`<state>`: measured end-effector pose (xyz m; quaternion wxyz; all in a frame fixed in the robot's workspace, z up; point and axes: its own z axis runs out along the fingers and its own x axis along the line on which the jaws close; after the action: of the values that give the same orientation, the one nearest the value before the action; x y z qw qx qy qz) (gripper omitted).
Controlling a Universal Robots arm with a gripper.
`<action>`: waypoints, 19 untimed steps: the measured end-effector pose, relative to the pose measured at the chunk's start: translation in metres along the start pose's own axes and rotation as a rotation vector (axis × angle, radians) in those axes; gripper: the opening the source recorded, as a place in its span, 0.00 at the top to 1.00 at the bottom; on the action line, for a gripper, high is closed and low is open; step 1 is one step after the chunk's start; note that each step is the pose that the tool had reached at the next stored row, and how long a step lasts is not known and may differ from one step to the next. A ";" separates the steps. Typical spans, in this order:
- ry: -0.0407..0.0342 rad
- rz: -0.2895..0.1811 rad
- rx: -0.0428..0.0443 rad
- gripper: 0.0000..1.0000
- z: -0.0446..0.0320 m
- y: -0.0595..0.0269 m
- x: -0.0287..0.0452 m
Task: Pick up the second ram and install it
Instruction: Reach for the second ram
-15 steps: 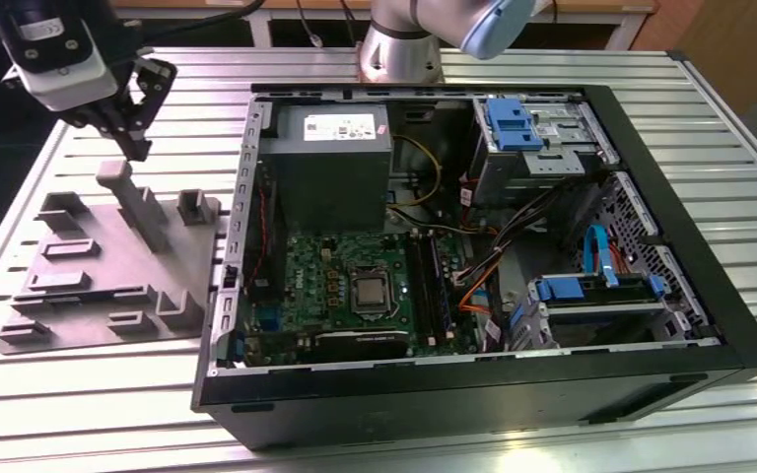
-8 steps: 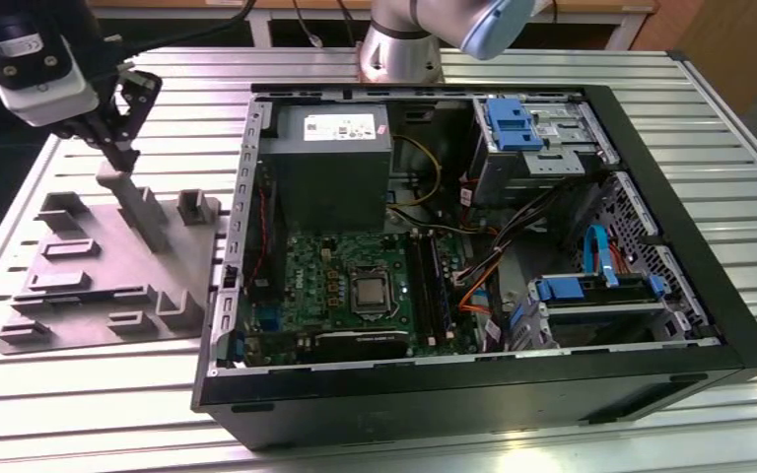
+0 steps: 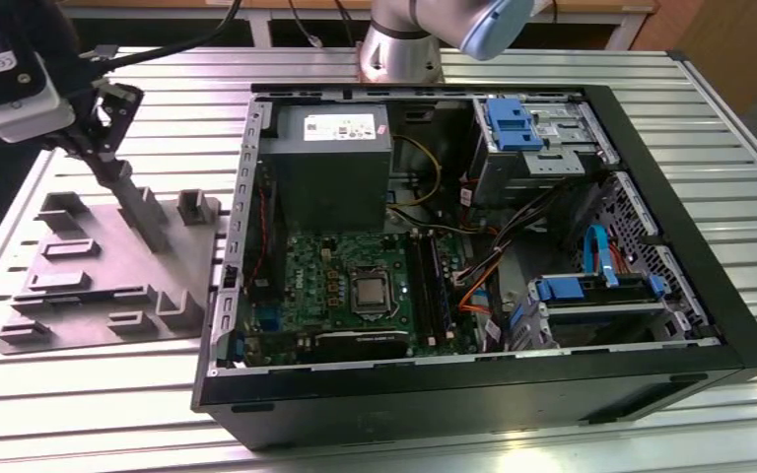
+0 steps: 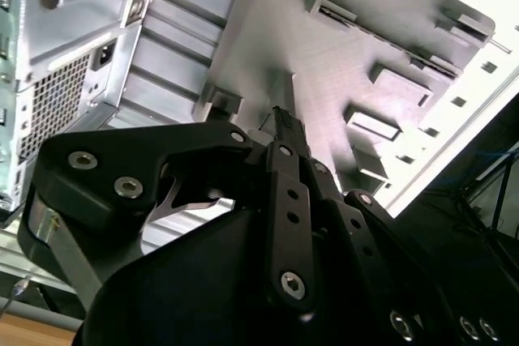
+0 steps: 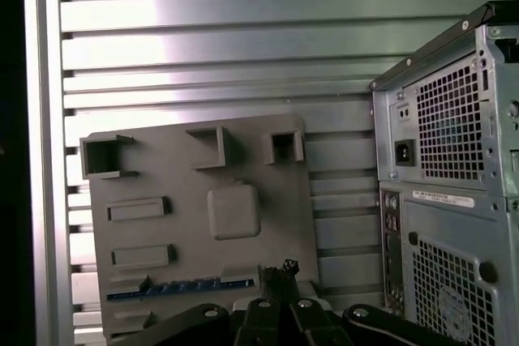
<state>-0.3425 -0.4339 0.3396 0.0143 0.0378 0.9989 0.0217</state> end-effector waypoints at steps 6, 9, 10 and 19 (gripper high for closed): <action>0.0000 0.000 0.0000 0.90 0.0048 -0.0047 0.0124; -0.0001 0.000 -0.0001 0.90 0.0072 -0.0069 0.0187; 0.0000 0.000 0.0000 0.90 0.0080 -0.0076 0.0210; 0.0000 0.000 0.0000 0.90 0.0156 -0.0146 0.0403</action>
<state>-0.3833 -0.4447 0.3222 0.0142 0.0378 0.9989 0.0217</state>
